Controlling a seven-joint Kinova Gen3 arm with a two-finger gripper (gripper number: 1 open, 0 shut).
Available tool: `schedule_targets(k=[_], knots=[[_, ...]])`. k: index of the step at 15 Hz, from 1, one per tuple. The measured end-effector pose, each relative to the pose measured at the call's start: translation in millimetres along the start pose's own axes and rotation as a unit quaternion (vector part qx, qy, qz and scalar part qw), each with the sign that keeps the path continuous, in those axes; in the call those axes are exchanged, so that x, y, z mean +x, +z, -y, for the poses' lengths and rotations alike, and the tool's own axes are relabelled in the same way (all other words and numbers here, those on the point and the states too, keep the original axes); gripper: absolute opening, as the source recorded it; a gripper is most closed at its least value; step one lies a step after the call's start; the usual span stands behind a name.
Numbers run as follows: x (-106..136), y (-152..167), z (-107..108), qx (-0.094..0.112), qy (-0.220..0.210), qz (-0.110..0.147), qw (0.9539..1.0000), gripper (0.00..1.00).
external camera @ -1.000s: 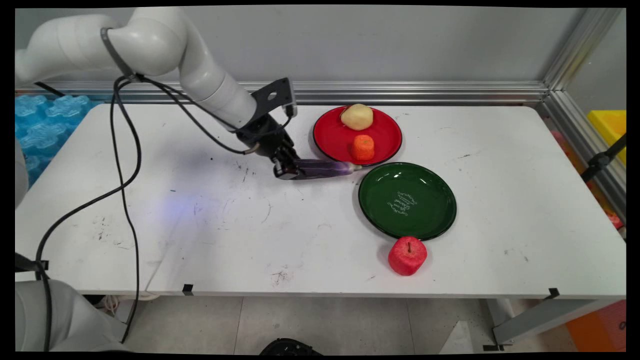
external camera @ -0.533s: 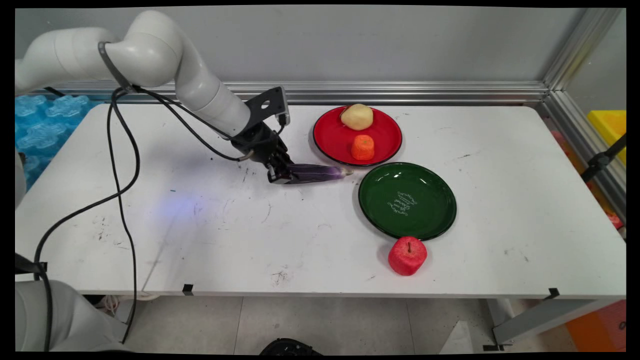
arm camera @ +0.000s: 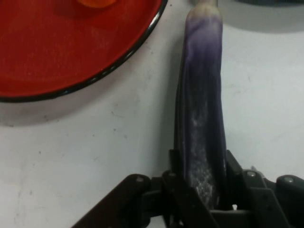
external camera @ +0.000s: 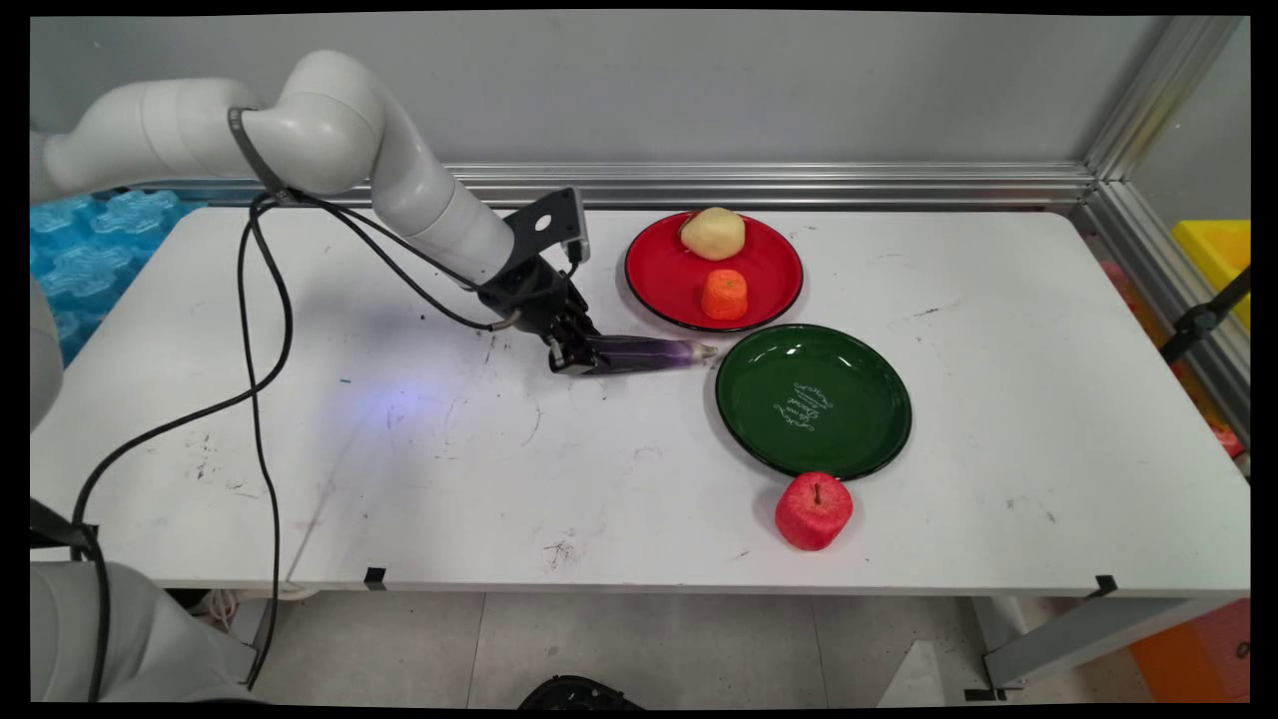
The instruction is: Place the picked object on the table
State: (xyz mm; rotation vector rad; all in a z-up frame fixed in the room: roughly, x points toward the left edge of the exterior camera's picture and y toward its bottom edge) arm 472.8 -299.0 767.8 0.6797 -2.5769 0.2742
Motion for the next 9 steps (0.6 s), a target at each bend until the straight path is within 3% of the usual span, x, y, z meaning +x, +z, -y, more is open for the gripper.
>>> schedule_targets(k=[2,3,9], knots=[[-1,6,3,0.000,0.001,-0.003,1.0000,0.00],[0,8,4,0.000,0.001,-0.004,1.0000,1.00],[8,16,5,-0.009,0.007,-0.013,0.9999,1.00]])
